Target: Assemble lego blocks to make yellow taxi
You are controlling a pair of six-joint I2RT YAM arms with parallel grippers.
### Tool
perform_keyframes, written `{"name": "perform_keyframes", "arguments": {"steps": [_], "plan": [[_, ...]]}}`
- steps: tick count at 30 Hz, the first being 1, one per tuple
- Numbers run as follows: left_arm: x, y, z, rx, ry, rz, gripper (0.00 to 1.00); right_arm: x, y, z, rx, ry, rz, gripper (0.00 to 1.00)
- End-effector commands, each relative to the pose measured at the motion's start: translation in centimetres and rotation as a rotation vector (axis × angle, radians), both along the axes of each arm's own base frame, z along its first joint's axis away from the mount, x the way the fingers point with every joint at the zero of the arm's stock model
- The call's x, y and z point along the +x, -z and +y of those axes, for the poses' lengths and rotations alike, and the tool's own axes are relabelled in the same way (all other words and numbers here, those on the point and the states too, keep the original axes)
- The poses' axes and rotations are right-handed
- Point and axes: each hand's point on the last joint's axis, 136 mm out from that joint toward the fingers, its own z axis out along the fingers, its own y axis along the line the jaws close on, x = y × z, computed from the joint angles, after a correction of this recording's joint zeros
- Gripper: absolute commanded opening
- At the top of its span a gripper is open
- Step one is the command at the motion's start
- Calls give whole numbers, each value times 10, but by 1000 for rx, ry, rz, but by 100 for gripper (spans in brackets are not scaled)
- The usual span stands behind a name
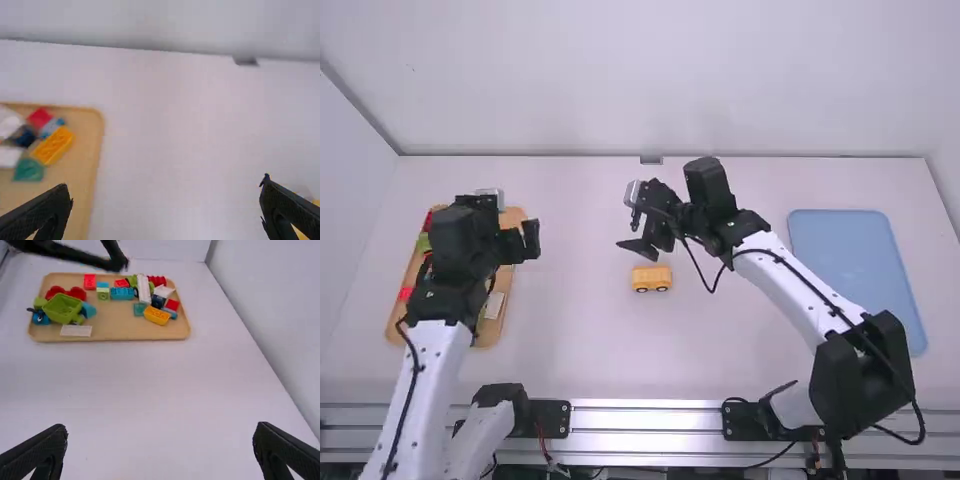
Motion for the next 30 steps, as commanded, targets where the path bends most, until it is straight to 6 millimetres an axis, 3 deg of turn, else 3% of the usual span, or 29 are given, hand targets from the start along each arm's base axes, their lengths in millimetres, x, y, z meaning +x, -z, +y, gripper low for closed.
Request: {"name": "perform_keyframes", "arguments": {"steps": [1, 4, 10, 23, 30], "plan": [[-26, -22, 57, -38, -423, -93, 100, 3, -10, 10, 19, -7, 16, 99], [-34, -33, 65, -17, -455, -129, 100, 7, -9, 12, 14, -10, 15, 99], [-27, -28, 81, 8, -499, -48, 99, 8, -5, 9, 1, -11, 14, 99], [63, -3, 109, 10, -506, 380, 100, 25, -3, -19, 7, 49, 48, 99], [111, 35, 119, -102, -275, 607, 94, 30, 2, -31, -5, 80, 76, 99]]}}
